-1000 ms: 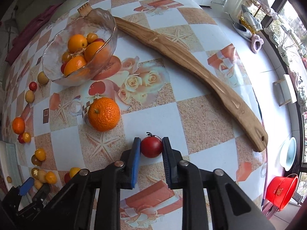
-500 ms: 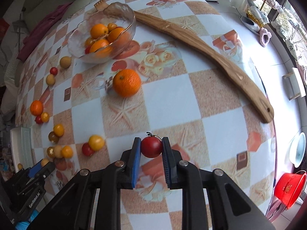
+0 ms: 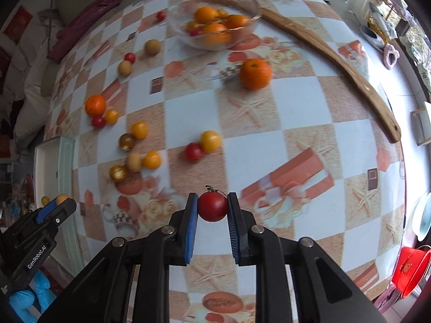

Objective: Organize fruits
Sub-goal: 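Carry the red tomato and longan into the white tray and open both tools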

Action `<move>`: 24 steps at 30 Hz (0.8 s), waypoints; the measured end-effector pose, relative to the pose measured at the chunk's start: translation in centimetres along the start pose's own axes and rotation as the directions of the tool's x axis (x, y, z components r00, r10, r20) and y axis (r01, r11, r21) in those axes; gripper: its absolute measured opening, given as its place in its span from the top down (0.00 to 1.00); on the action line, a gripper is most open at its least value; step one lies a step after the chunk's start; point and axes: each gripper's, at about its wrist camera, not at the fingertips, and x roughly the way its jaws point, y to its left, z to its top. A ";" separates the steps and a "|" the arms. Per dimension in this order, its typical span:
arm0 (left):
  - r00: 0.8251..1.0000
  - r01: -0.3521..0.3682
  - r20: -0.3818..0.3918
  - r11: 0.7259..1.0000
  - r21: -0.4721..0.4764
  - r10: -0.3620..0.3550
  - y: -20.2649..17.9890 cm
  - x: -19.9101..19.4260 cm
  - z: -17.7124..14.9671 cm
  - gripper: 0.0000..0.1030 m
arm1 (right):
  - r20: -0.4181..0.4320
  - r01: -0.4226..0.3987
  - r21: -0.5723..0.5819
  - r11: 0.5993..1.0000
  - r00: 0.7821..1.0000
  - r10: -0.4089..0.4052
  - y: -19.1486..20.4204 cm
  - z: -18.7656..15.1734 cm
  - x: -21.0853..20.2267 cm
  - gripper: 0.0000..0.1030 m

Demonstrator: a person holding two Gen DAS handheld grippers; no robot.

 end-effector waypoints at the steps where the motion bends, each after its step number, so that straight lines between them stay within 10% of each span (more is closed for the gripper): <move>1: 1.000 -0.002 0.004 1.000 -0.006 0.002 0.5 -0.2 -0.1 0.72 | -0.003 -0.005 -0.015 1.000 1.000 0.005 1.1 -0.1 0.0 0.78; 24: 0.993 -0.117 -0.012 0.960 -0.256 0.118 18.1 -1.0 -6.1 0.72 | -0.109 -0.151 -0.344 0.927 0.987 0.120 23.3 -1.8 3.0 0.78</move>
